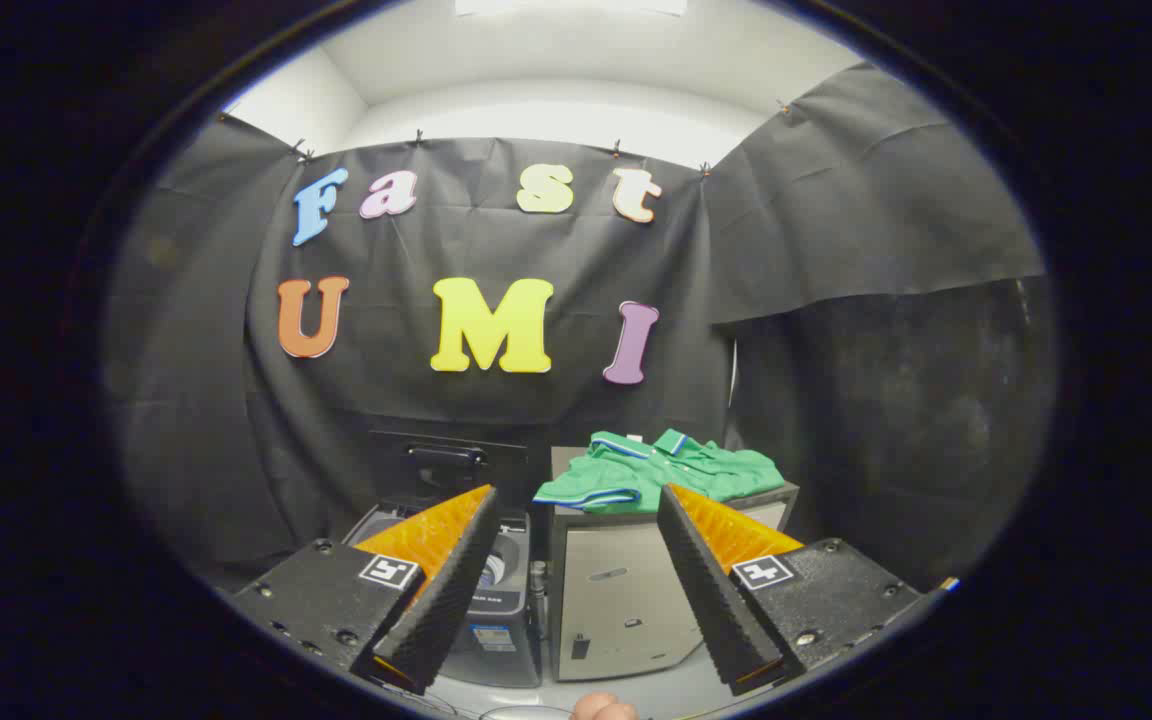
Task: Put the clothes into the washing machine and then close the washing machine lid.
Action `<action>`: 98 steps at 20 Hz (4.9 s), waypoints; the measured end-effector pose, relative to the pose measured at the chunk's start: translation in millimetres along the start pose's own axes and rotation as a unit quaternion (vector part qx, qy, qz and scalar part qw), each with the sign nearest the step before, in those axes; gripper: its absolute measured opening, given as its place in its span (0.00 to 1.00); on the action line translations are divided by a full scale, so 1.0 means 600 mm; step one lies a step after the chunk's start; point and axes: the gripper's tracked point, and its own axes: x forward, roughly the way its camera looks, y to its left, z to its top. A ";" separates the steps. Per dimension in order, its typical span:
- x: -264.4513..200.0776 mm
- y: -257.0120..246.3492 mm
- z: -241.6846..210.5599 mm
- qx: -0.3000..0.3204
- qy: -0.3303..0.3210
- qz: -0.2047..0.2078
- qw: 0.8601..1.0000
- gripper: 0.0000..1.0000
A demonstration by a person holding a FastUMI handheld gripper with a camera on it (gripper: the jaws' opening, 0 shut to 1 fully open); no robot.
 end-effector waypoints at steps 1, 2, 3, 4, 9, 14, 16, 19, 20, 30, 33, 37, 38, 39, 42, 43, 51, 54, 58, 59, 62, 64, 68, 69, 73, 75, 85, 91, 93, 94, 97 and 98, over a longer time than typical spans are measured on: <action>0.000 -0.001 0.003 0.002 -0.001 0.000 1.000 0.99; 0.000 -0.002 0.004 0.002 -0.003 0.000 1.000 0.99; 0.002 -0.003 0.004 0.002 -0.002 -0.001 1.000 0.99; 0.001 -0.002 -0.002 0.004 0.002 0.000 1.000 0.99; 0.000 0.003 0.001 0.010 0.002 0.003 1.000 0.99; 0.000 0.007 0.002 0.006 0.002 0.006 1.000 0.99; 0.000 0.011 0.003 0.003 0.000 0.008 1.000 0.99; -0.005 0.015 0.002 0.002 0.004 0.013 1.000 0.99; -0.005 0.017 0.001 0.004 0.005 0.015 1.000 0.99; -0.011 0.035 0.009 0.000 0.006 0.022 1.000 0.99; -0.011 0.045 0.018 0.009 0.006 0.027 1.000 0.99; -0.004 0.057 0.029 0.001 0.009 0.033 0.999 0.99; -0.002 0.057 0.035 0.001 0.009 0.033 0.999 0.99; -0.002 0.058 0.042 0.002 0.008 0.033 0.999 0.99; 0.008 0.050 0.061 0.006 0.001 0.027 1.000 0.99; 0.013 0.043 0.068 0.005 -0.001 0.023 1.000 0.99; 0.107 -0.080 0.123 -0.005 -0.015 -0.009 1.000 0.99; 0.176 -0.129 0.129 -0.019 -0.010 -0.014 1.000 0.99; 0.298 -0.180 0.111 -0.012 0.032 -0.004 0.999 0.99; 0.333 -0.195 0.101 -0.021 0.045 -0.006 0.999 0.99; 0.430 -0.236 0.072 -0.067 0.079 -0.009 0.995 0.99; 0.484 -0.254 0.046 -0.099 0.099 0.001 0.990 0.99; 0.557 -0.267 -0.028 -0.137 0.164 0.043 0.976 1.00; 0.567 -0.273 -0.043 -0.141 0.174 0.044 0.974 1.00; 0.598 -0.281 -0.100 -0.128 0.217 0.066 0.965 1.00; 0.612 -0.291 -0.119 -0.120 0.234 0.069 0.962 1.00; 0.626 -0.292 -0.153 0.005 0.289 0.096 0.952 1.00; 0.630 -0.282 -0.156 0.012 0.308 0.066 0.949 0.96; 0.625 -0.283 -0.159 0.019 0.303 0.060 0.951 0.87; 0.626 -0.284 -0.153 0.043 0.292 0.041 0.955 0.70; 0.631 -0.276 -0.160 0.040 0.308 0.027 0.950 0.17; 0.632 -0.274 -0.158 0.044 0.316 0.023 0.947 0.13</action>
